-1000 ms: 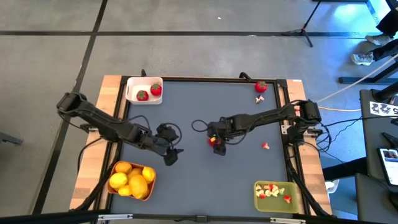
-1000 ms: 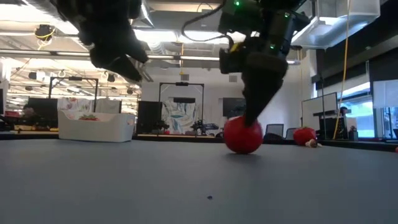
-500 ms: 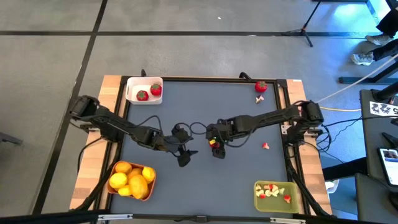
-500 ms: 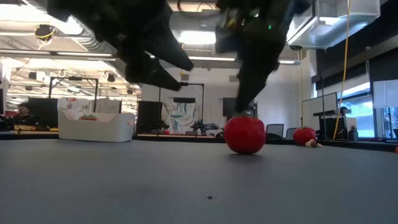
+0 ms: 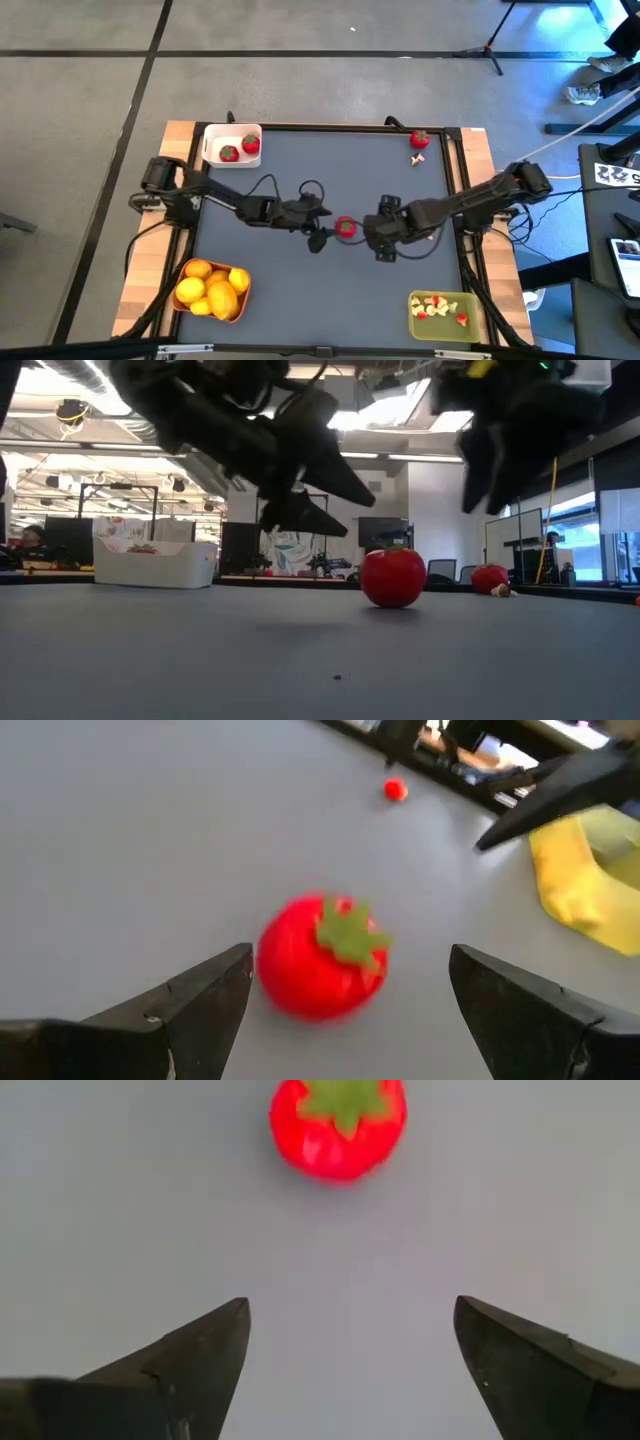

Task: Sort produce into baskets
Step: Put the red tomato into the white bin

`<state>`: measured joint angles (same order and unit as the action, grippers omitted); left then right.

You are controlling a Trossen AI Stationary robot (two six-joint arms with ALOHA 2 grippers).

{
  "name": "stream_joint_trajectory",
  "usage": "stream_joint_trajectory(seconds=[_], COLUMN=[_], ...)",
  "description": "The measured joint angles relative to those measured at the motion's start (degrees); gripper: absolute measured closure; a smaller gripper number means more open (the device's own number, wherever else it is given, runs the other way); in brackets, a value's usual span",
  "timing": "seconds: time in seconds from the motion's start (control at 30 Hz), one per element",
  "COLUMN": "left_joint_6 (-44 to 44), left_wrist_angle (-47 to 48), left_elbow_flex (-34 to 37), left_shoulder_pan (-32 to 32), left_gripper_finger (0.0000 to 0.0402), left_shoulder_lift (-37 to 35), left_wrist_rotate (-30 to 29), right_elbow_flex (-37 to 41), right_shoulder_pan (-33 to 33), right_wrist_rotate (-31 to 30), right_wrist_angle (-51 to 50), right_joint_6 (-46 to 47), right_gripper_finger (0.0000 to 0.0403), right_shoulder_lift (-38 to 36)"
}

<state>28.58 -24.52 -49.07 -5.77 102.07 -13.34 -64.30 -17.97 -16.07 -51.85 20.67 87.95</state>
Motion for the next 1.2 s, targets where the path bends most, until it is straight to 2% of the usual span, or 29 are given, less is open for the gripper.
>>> stream_joint_trajectory(seconds=[0.33,0.5,0.7,0.8,0.97,1.2], left_joint_6=[-8.6,-5.4,-3.1,-2.8,-2.9,-3.4], left_wrist_angle=[-0.7,-0.1,-2.6,-2.6,-2.5,5.4], left_elbow_flex=[-8.3,-9.3,-9.6,-9.7,-9.7,-9.5], left_shoulder_pan=[0.9,1.9,1.6,1.3,1.3,2.0], left_gripper_finger=[0.0068,0.0068,0.0068,0.0082,0.0133,0.0136], left_shoulder_lift=[7.8,12.2,15.4,15.6,15.4,9.4], left_wrist_rotate=[0.6,-0.7,-0.9,-1.0,-1.0,-0.6], right_elbow_flex=[14.7,18.8,21.9,22.9,23.9,25.4], right_shoulder_pan=[-6.8,-10.0,-10.6,-10.5,-10.5,-10.5], right_wrist_rotate=[0.0,-1.5,-3.3,-4.7,-5.6,-8.5], right_wrist_angle=[6.1,11.1,17.6,20.7,24.1,28.8], right_joint_6=[13.4,13.9,14.0,13.8,13.6,13.8], right_gripper_finger=[0.0056,0.0056,0.0056,0.0056,0.0056,0.0056], right_shoulder_lift=[-8.7,-9.2,-9.1,-9.1,-9.1,-9.1])
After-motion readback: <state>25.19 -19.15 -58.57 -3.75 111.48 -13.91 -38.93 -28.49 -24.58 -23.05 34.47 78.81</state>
